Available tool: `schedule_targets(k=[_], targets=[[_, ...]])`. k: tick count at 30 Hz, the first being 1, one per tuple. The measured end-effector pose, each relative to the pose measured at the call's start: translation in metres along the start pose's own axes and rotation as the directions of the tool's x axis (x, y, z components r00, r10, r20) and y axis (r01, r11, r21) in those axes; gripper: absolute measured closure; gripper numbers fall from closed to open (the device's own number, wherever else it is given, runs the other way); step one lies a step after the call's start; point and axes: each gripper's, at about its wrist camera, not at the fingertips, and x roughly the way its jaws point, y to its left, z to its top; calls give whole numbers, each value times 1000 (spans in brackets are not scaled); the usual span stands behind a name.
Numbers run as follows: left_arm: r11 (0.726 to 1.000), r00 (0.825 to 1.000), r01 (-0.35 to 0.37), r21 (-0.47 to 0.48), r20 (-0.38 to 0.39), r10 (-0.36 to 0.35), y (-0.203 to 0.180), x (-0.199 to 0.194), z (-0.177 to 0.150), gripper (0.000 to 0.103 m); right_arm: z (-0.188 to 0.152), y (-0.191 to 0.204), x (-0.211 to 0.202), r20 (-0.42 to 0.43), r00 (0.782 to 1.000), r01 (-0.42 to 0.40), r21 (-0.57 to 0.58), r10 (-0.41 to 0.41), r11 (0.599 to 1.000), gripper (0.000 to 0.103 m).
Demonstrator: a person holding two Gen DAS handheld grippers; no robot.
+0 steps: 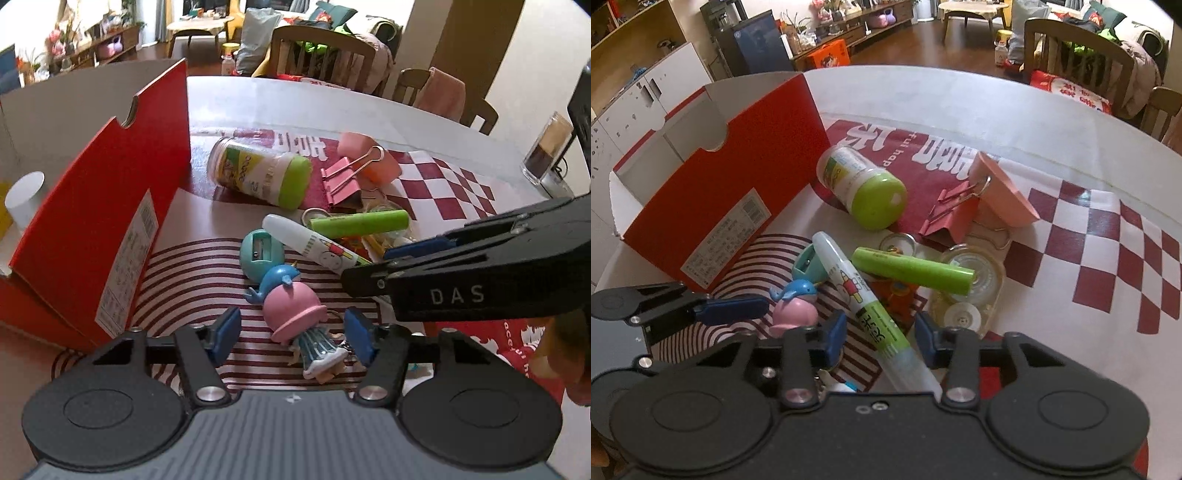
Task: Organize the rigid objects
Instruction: 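Grasp the glue stick with the right tool while the left tool grasps the pink figurine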
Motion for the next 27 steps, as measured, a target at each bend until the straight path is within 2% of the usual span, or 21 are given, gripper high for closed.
schedule_targets(k=[3, 6, 9, 11, 19, 22, 27], targets=[[1000, 1000, 11, -21, -8, -11, 4, 4, 2, 51, 1, 2, 5, -17, 1000, 7, -5, -8, 1000, 68], [1000, 1000, 13, -7, -3, -13, 3, 6, 2, 53, 2, 3, 8, -22, 1000, 5, 8, -5, 1000, 73], [1000, 1000, 23, -1, -5, -23, 3, 7, 3, 57, 4, 4, 10, -28, 1000, 9, 14, -8, 1000, 74], [999, 999, 32, 7, -6, -32, 2, 7, 4, 64, 5, 6, 11, -29, 999, 14, 10, -14, 1000, 77], [998, 998, 56, -8, -11, -56, 6, 4, 4, 65, 1, 9, 3, 8, 1000, 26, 32, -26, 999, 83], [998, 998, 66, -16, -4, -66, 9, -3, 4, 65, -1, 7, -8, 30, 999, 10, 66, -12, 998, 87], [995, 995, 100, -29, 8, -100, 10, -18, 3, 65, -8, 7, -30, 81, 997, -8, 85, 1, 996, 87]])
